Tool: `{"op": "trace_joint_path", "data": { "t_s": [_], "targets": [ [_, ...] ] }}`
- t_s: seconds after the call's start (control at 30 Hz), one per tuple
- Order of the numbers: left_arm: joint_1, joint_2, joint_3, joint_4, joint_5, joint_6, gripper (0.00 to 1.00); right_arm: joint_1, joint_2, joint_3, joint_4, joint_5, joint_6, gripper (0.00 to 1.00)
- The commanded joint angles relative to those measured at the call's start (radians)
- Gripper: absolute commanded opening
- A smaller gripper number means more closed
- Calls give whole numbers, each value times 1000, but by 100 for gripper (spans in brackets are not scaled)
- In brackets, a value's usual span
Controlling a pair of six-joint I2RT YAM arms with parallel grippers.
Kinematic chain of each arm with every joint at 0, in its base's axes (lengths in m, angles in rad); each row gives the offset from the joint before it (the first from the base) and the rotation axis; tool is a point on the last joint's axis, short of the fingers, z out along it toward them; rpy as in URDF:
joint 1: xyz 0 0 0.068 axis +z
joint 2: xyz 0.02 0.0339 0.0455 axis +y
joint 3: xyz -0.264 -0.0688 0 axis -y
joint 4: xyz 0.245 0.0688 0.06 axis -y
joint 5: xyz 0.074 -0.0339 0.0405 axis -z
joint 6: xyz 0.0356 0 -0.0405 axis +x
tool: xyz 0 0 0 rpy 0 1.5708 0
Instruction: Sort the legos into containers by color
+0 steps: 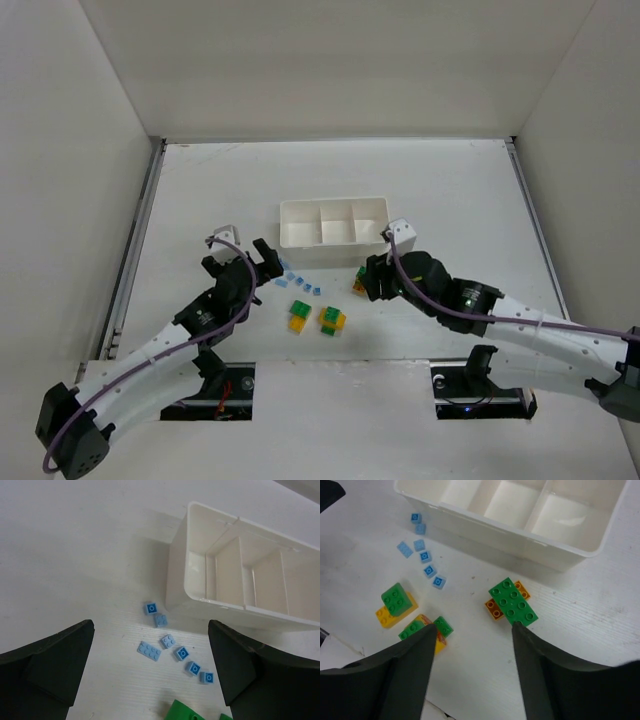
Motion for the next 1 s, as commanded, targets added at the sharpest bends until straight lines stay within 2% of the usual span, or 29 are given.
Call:
{"op": "trace_joint_path", "data": {
  "t_s": [0.0, 0.1, 0.2, 0.33, 0.4, 0.43, 0.5, 0.53, 0.57, 0.63, 0.73, 0.97],
  "targets": [
    [55, -23, 40, 16, -34, 13, 100, 19, 24, -4, 168, -28, -34, 58],
    [111, -5, 41, 29, -23, 19, 100, 23, 95, 2, 249, -85, -23, 35],
    [109, 9, 21, 25, -40, 5, 100, 23, 208, 43, 312, -105, -5, 20],
    [93, -40, -2, -25, -89, -26, 100, 21, 406, 129, 380, -108, 18, 17],
    [92, -62, 6, -68, -81, -29, 98, 23, 516, 180, 400, -97, 12, 22],
    [90, -62, 9, -86, -70, -20, 83, 23, 562, 203, 404, -96, 16, 23],
    [87, -53, 7, -94, -20, 20, 36, 23, 639, 244, 406, -97, 21, 25],
    [87, -45, 4, -99, 12, 22, 26, 23, 668, 261, 407, -97, 21, 27],
    [87, -39, -2, -100, 46, 14, 23, 23, 694, 277, 410, -94, 13, 31],
    [86, -26, -26, -100, 100, -16, 24, 24, 733, 298, 413, -84, 6, 40],
    [84, -31, -81, -84, 124, -68, 34, 36, 785, 317, 435, -88, 0, 46],
    [96, 3, -115, -57, 146, -112, 39, 47, 869, 344, 486, -91, -2, 47]
  ]
}}
